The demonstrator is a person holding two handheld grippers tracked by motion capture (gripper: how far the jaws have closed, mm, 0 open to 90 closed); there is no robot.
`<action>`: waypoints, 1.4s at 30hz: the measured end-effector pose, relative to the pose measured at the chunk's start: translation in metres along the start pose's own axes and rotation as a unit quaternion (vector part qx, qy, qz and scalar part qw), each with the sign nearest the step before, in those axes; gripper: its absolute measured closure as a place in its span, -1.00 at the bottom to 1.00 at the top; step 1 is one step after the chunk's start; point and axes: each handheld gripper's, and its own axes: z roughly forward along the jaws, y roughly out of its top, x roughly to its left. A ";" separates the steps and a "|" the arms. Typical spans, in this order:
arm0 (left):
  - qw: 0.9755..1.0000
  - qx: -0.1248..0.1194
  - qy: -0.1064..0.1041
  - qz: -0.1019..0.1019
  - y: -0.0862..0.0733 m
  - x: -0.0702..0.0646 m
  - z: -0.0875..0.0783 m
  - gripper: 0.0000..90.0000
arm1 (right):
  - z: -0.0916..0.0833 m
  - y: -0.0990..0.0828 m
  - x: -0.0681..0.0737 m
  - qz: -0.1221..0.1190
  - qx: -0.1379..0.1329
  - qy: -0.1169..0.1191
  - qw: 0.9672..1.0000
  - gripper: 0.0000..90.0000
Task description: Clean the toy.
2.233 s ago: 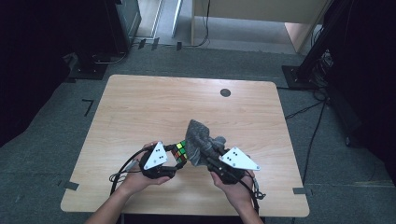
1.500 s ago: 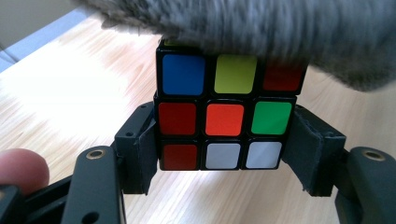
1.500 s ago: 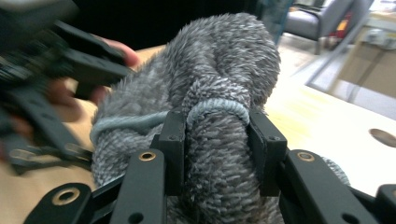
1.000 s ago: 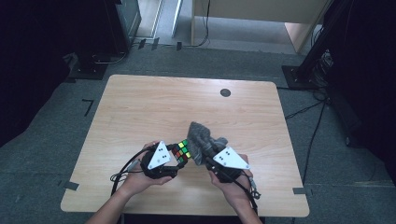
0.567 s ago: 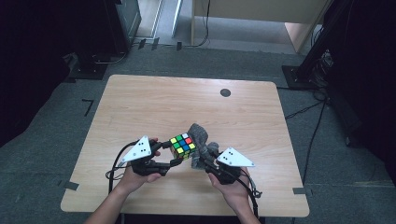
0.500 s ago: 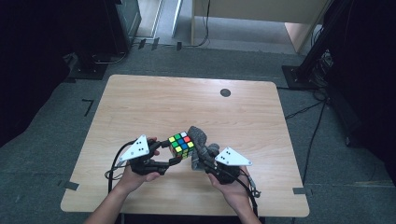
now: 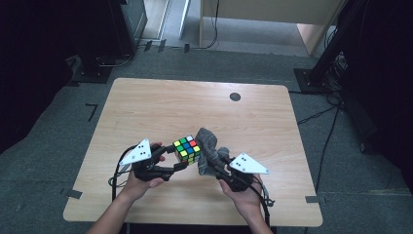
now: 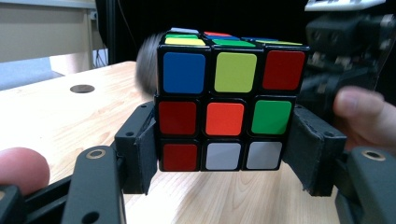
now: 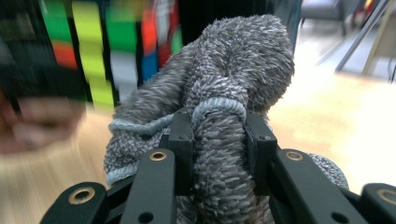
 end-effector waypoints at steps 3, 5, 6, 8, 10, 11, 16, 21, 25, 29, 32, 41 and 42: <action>1.000 0.006 -0.005 0.000 -0.002 -0.001 0.003 -0.24 | -0.010 0.008 -0.002 0.029 -0.056 0.014 0.998 0.56; 1.000 0.004 -0.008 -0.003 -0.002 -0.002 0.004 -0.24 | -0.007 0.008 0.001 0.020 -0.045 0.029 0.998 0.56; 1.000 0.004 -0.002 -0.001 -0.002 -0.001 0.003 -0.24 | -0.003 0.004 0.003 0.012 -0.028 0.034 0.999 0.56; 1.000 -0.009 -0.001 -0.012 0.000 0.001 -0.001 -0.24 | 0.006 -0.005 0.003 -0.003 0.013 0.019 1.000 0.55; 0.999 -0.028 0.000 -0.024 0.002 0.004 -0.005 -0.24 | 0.013 -0.013 0.001 -0.003 0.053 -0.005 0.999 0.55; 0.999 -0.039 0.001 -0.032 0.003 0.005 -0.007 -0.24 | 0.014 -0.016 0.000 0.008 0.059 -0.012 0.998 0.55; 0.996 -0.057 -0.001 -0.061 0.000 0.008 -0.006 -0.24 | 0.019 -0.019 0.013 0.035 0.023 0.044 0.998 0.55; 0.997 -0.050 -0.010 -0.060 -0.002 0.003 0.000 -0.24 | 0.024 -0.013 0.041 -0.002 0.000 0.112 0.994 0.56; 0.997 -0.055 -0.003 -0.058 0.000 0.004 -0.005 -0.24 | 0.027 -0.019 0.051 -0.067 0.023 0.099 0.993 0.56; 0.996 -0.061 -0.006 -0.065 0.000 0.009 -0.008 -0.24 | 0.013 -0.011 0.025 0.010 -0.026 0.057 0.998 0.57; 0.996 -0.060 -0.011 -0.065 0.000 0.007 -0.005 -0.24 | 0.011 -0.009 0.021 0.033 -0.042 0.074 0.996 0.57; 0.997 -0.052 -0.007 -0.047 0.001 0.004 -0.006 -0.24 | 0.015 -0.009 0.034 -0.032 -0.015 0.071 0.997 0.57; 0.997 -0.054 -0.007 -0.048 0.001 0.004 -0.007 -0.24 | 0.011 -0.007 0.026 -0.015 -0.024 0.056 0.998 0.57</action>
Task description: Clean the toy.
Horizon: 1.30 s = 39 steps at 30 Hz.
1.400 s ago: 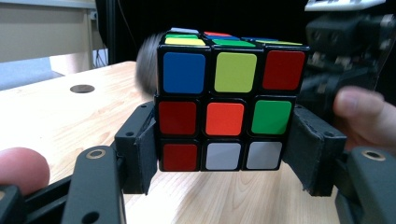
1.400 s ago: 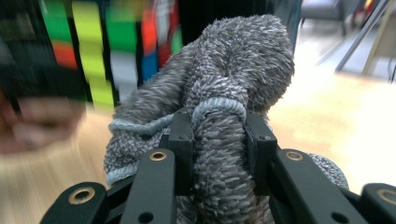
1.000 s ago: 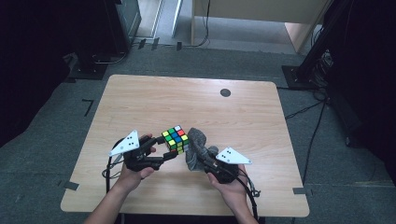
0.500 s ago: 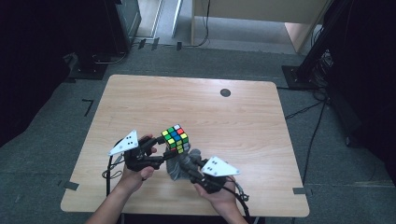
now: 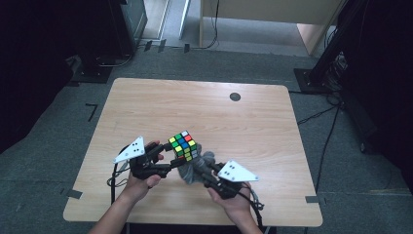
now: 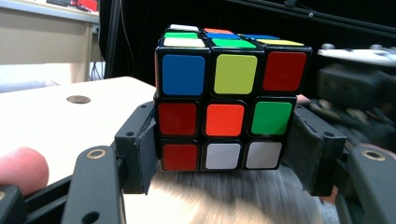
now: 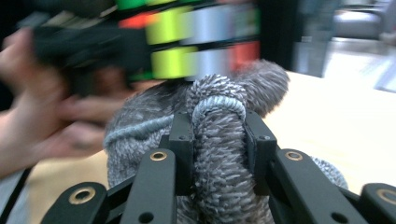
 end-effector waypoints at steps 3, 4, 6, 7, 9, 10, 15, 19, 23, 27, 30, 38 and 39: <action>1.000 0.001 0.002 -0.002 0.000 0.000 0.001 -0.24 | -0.006 -0.001 -0.012 0.039 -0.014 -0.028 0.999 0.57; 1.000 0.005 0.001 0.000 -0.001 0.000 0.002 -0.24 | -0.004 -0.002 -0.012 0.044 -0.013 -0.021 0.999 0.57; 1.000 0.011 0.001 0.001 -0.002 -0.001 0.004 -0.24 | 0.002 -0.004 -0.002 0.034 -0.001 0.002 0.999 0.57; 1.000 0.012 0.001 0.002 -0.002 -0.001 0.005 -0.24 | 0.007 -0.005 0.005 0.020 0.008 0.021 1.000 0.57; 1.000 0.013 0.003 0.006 -0.002 -0.002 0.005 -0.24 | 0.010 -0.004 0.013 0.003 0.012 0.047 0.999 0.57; 1.000 0.012 0.003 0.006 -0.002 -0.001 0.004 -0.24 | 0.010 -0.003 0.016 -0.012 0.015 0.049 0.999 0.57; 1.000 -0.002 0.005 -0.002 0.001 0.002 -0.002 -0.24 | -0.005 0.005 -0.005 0.022 -0.015 0.003 1.000 0.59; 1.000 0.003 0.004 -0.002 0.000 0.000 0.001 -0.24 | -0.005 0.002 -0.006 0.037 -0.020 -0.013 0.999 0.58; 1.000 0.020 0.008 0.008 -0.002 -0.002 0.006 -0.24 | 0.006 -0.003 0.009 0.018 0.003 0.023 1.000 0.58; 1.000 0.023 0.011 0.008 -0.003 -0.001 0.006 -0.24 | 0.008 -0.003 0.010 0.010 0.014 0.033 0.999 0.58; 1.000 0.017 0.013 0.006 -0.001 0.000 0.003 -0.24 | -0.001 0.000 -0.005 0.031 0.000 0.012 0.999 0.58; 0.999 0.031 0.034 0.019 -0.002 0.002 0.002 -0.24 | -0.023 0.002 -0.040 0.032 -0.021 -0.112 0.993 0.58; 0.999 0.033 0.033 0.020 -0.003 0.002 0.003 -0.24 | -0.025 0.001 -0.044 0.028 -0.014 -0.134 0.991 0.57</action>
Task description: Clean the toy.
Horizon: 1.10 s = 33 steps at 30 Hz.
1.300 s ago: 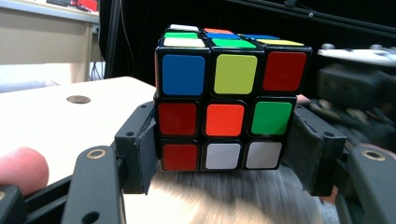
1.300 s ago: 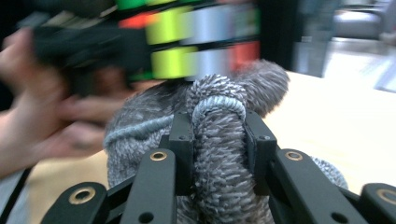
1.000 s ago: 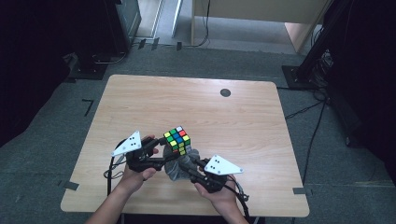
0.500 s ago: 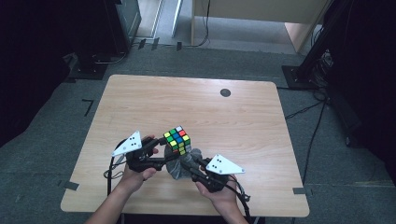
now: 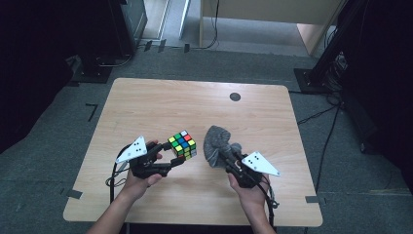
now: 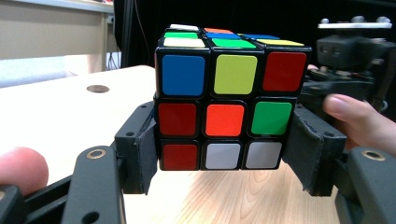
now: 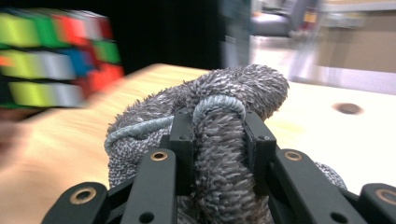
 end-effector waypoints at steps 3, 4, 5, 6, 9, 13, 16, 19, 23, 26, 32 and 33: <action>1.000 0.007 0.006 0.006 -0.001 -0.002 0.002 -0.24 | 0.001 -0.007 -0.016 -0.002 0.027 -0.056 0.998 0.55; 1.000 0.010 0.008 0.010 -0.002 -0.002 0.003 -0.24 | 0.002 -0.011 -0.022 0.007 0.039 -0.066 0.997 0.53; 1.000 0.013 0.012 0.013 -0.002 -0.003 0.004 -0.24 | 0.004 -0.015 -0.027 0.016 0.052 -0.072 0.996 0.48; 0.999 0.019 0.017 0.020 -0.003 -0.003 0.005 -0.24 | 0.006 -0.018 -0.031 0.024 0.063 -0.079 0.995 0.40; 0.999 0.032 0.025 0.031 -0.007 -0.004 0.008 -0.24 | 0.008 -0.021 -0.035 0.041 0.068 -0.083 0.993 0.15; 0.996 0.055 0.039 0.050 -0.013 -0.007 0.015 -0.24 | 0.004 -0.009 -0.024 0.044 0.038 -0.068 0.996 -0.05; 0.994 0.073 0.050 0.064 -0.017 -0.010 0.020 -0.24 | 0.002 0.002 -0.011 0.049 0.023 -0.045 0.998 -0.15; 0.991 0.088 0.057 0.084 -0.019 -0.015 0.025 -0.24 | 0.003 0.011 0.009 0.068 0.017 0.019 0.997 -0.29; 0.986 0.106 0.064 0.112 -0.024 -0.022 0.032 -0.24 | 0.009 0.016 0.035 0.077 0.034 0.073 0.994 -0.41; 0.983 0.116 0.065 0.129 -0.027 -0.027 0.037 -0.24 | 0.013 0.015 0.045 0.078 0.050 0.083 0.992 -0.51; 0.979 0.114 0.060 0.161 -0.030 -0.039 0.042 -0.24 | 0.027 0.005 0.049 0.095 0.112 0.054 0.988 -0.54; 0.978 0.114 0.059 0.165 -0.031 -0.041 0.043 -0.24 | 0.028 0.004 0.049 0.098 0.116 0.056 0.987 -0.50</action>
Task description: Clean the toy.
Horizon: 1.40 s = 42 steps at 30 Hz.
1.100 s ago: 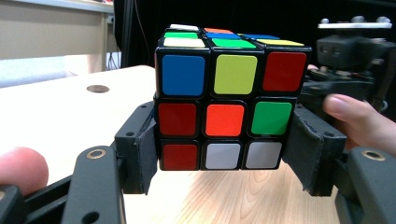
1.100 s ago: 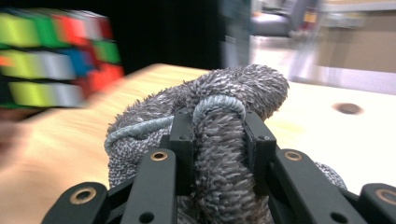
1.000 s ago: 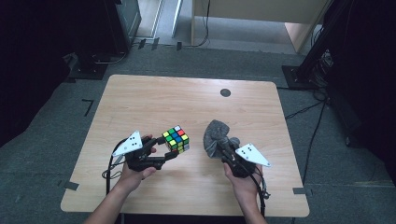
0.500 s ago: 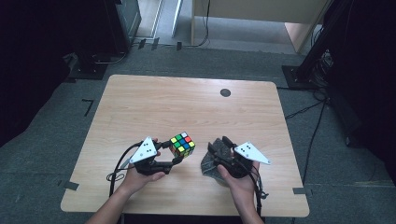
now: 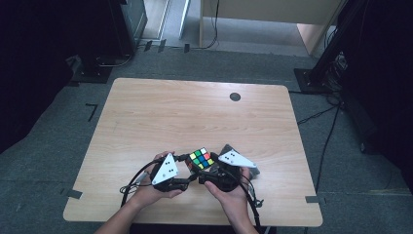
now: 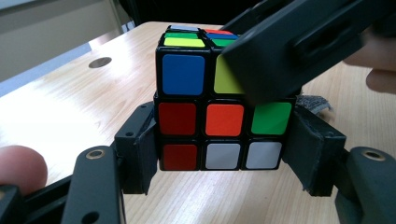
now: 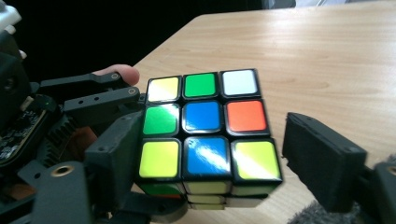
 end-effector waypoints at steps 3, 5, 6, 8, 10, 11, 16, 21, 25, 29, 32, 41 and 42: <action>1.000 0.005 0.004 0.007 0.000 -0.003 0.003 -0.24 | 0.000 -0.003 0.003 0.006 0.004 -0.001 1.000 -0.29; 1.000 0.010 0.005 0.007 0.000 -0.004 0.004 -0.24 | 0.000 -0.004 0.005 -0.003 0.003 -0.014 1.000 -0.27; 1.000 0.014 0.006 0.006 0.000 -0.005 0.005 -0.25 | 0.000 -0.005 0.006 -0.006 0.002 -0.021 1.000 -0.27; 1.000 0.017 0.017 0.016 0.001 -0.008 0.007 -0.26 | 0.000 -0.006 0.007 -0.001 0.002 -0.032 0.999 -0.26; 0.999 0.018 0.026 0.028 0.002 -0.011 0.008 -0.29 | 0.000 -0.006 0.007 0.000 0.005 -0.033 0.999 -0.25; 0.999 0.020 0.030 0.035 0.002 -0.013 0.008 -0.30 | 0.000 -0.006 0.007 -0.001 0.008 -0.034 0.999 -0.25; 0.998 0.021 0.038 0.041 0.005 -0.015 0.008 -0.30 | 0.000 -0.007 0.008 0.000 0.011 -0.036 0.999 -0.25; 0.998 0.021 0.041 0.044 0.005 -0.015 0.009 -0.28 | 0.001 -0.006 0.008 0.002 0.023 -0.036 0.999 -0.25; 0.999 0.016 0.034 0.011 0.003 -0.004 0.005 -0.25 | 0.000 -0.004 0.002 0.015 0.014 -0.009 1.000 -0.44; 0.998 0.010 0.044 -0.032 0.000 0.013 -0.001 -0.24 | -0.012 0.004 -0.007 0.025 -0.032 0.010 0.999 -0.54; 0.996 -0.003 0.049 -0.075 0.000 0.027 -0.007 -0.24 | -0.022 0.006 -0.015 0.024 -0.075 -0.007 0.997 -0.51; 0.977 -0.062 0.025 -0.204 0.002 0.050 -0.022 -0.24 | 0.003 -0.026 -0.009 -0.034 -0.052 -0.025 0.998 -0.45; 0.976 -0.066 0.022 -0.208 0.002 0.050 -0.023 -0.24 | 0.010 -0.031 -0.003 -0.041 -0.046 -0.020 0.998 -0.46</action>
